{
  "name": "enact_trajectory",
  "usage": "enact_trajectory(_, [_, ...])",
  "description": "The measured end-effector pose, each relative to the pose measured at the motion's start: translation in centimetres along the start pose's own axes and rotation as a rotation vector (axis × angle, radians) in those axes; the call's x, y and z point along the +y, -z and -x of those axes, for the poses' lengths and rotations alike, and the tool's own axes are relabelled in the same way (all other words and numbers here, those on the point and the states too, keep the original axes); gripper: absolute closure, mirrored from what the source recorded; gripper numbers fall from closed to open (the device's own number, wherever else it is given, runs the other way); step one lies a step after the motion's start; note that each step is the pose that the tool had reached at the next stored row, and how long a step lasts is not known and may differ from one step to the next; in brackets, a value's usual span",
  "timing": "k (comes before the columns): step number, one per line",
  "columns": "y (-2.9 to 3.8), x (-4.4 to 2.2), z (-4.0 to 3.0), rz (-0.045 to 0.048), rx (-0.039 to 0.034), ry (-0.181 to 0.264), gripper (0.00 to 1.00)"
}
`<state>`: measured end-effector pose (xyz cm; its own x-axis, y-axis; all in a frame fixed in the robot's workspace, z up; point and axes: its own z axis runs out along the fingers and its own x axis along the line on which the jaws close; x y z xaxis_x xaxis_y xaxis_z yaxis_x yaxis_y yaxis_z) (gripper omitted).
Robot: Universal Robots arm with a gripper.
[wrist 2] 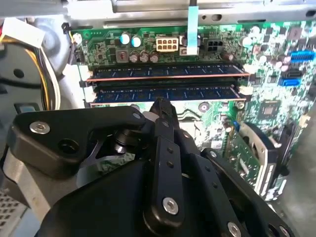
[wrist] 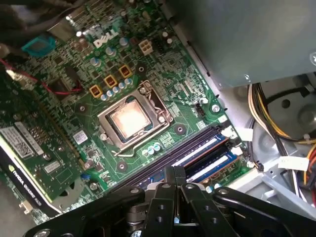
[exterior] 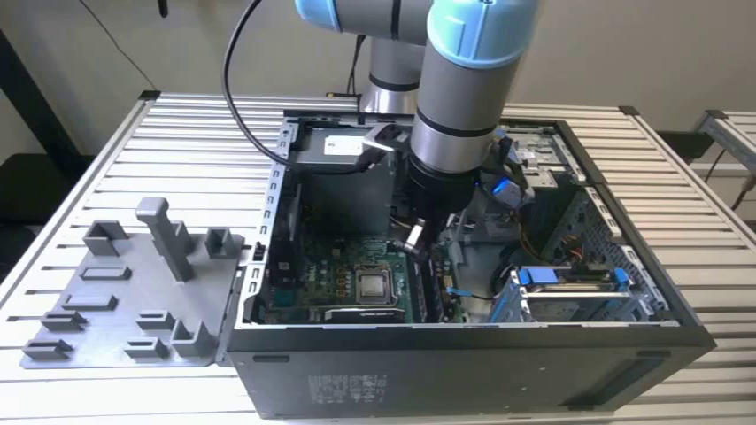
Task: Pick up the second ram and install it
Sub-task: 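Press down the second ram until it locks into place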
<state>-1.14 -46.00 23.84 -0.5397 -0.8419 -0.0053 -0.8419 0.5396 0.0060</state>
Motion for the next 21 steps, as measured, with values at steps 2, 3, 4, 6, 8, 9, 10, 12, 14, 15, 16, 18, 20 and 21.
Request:
enact_trajectory(2, [-0.03,0.00,0.00,-0.0002,-0.0002,0.037,0.89])
enact_trajectory(3, [-0.04,0.00,0.00,-0.0002,-0.0001,0.055,0.89])
enact_trajectory(4, [-0.05,0.00,0.00,-0.0003,-0.0001,0.073,0.89])
enact_trajectory(6, [-0.07,0.01,0.00,-0.0009,-0.0004,0.109,0.89])
enact_trajectory(8, [-0.10,0.00,0.00,-0.0017,-0.0009,0.147,0.89])
enact_trajectory(9, [-0.11,0.00,0.00,-0.0019,-0.0009,0.164,0.89])
enact_trajectory(10, [-0.12,0.00,0.00,-0.0020,-0.0010,0.183,0.89])
enact_trajectory(12, [-0.15,0.01,0.00,-0.0022,-0.0011,0.218,0.89])
enact_trajectory(14, [-0.18,0.01,0.00,-0.0023,-0.0011,0.255,0.89])
enact_trajectory(15, [-0.20,0.01,0.00,-0.0023,-0.0011,0.273,0.89])
enact_trajectory(16, [-0.22,0.01,0.00,-0.0022,-0.0011,0.291,0.89])
enact_trajectory(18, [-0.26,0.01,-0.01,-0.0021,-0.0009,0.327,0.89])
enact_trajectory(20, [-0.30,0.00,0.00,-0.0019,-0.0007,0.363,0.89])
enact_trajectory(21, [-0.32,0.00,0.00,-0.0018,-0.0007,0.382,0.89])
